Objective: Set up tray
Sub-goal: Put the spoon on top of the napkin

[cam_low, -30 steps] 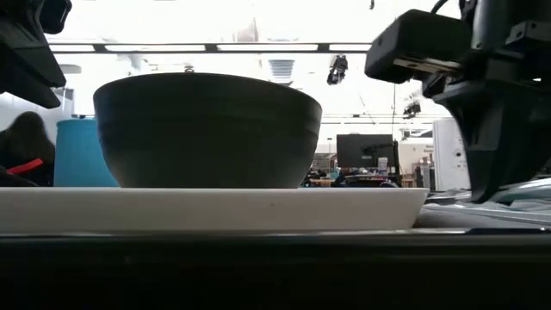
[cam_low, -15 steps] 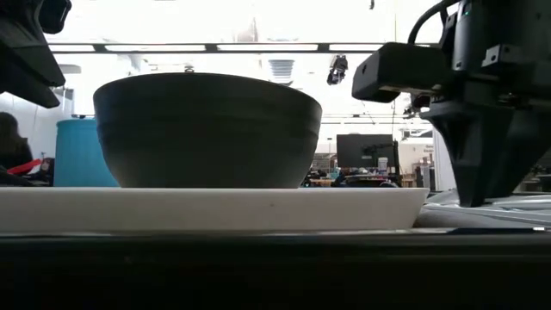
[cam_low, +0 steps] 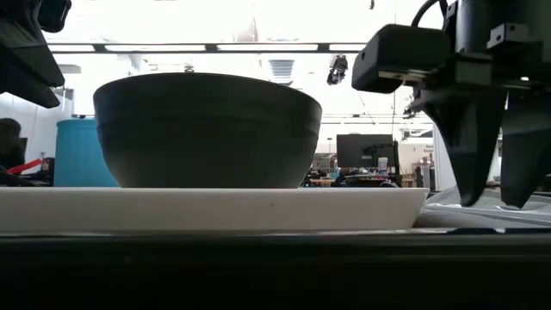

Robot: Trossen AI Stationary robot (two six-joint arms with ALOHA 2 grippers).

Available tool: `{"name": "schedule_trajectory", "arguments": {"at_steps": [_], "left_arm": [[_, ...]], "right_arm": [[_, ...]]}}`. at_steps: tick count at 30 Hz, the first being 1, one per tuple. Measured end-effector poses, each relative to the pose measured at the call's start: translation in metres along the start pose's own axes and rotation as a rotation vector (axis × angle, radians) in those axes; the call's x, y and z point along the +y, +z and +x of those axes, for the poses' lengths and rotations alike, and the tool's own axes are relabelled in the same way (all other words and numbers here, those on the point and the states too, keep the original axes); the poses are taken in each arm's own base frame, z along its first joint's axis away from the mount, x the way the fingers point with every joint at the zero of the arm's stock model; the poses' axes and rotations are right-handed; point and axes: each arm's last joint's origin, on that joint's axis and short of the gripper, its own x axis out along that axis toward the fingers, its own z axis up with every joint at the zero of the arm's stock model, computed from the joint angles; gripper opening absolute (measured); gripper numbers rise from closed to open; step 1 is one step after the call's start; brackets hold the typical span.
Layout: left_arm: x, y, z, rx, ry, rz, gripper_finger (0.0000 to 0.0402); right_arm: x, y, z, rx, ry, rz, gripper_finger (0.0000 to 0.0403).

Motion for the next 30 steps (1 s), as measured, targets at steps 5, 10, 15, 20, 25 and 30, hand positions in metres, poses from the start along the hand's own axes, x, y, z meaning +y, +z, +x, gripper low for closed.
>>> {"name": "schedule_trajectory", "arguments": {"at_steps": [5, 10, 15, 20, 25, 30], "left_arm": [[0.0, 0.0, 0.0, 0.0, 0.0, 0.0, 0.0084], [0.0, 0.0, 0.0, 0.0, 0.0, 0.0, 0.0084], [0.0, 0.0, 0.0, 0.001, 0.001, 0.008, 0.0084], [0.0, 0.0, 0.0, 0.0, 0.0, 0.024, 0.0084], [0.0, 0.0, 0.0, 0.0, 0.0, 0.025, 0.0084], [0.0, 0.0, 0.0, 0.0, 0.0, 0.025, 0.0084]], "right_arm": [[0.003, 0.001, -0.017, -0.055, -0.03, -0.013, 0.0147], [-0.004, 0.016, -0.05, -0.228, -0.194, -0.019, 0.0157], [-0.009, 0.046, -0.079, -0.274, -0.171, -0.079, 0.0148], [-0.026, 0.099, -0.093, -0.316, -0.16, -0.052, 0.0139], [-0.059, 0.158, -0.086, -0.277, -0.222, -0.005, 0.0139], [-0.081, 0.197, -0.06, -0.193, -0.161, 0.026, 0.0139]]}}
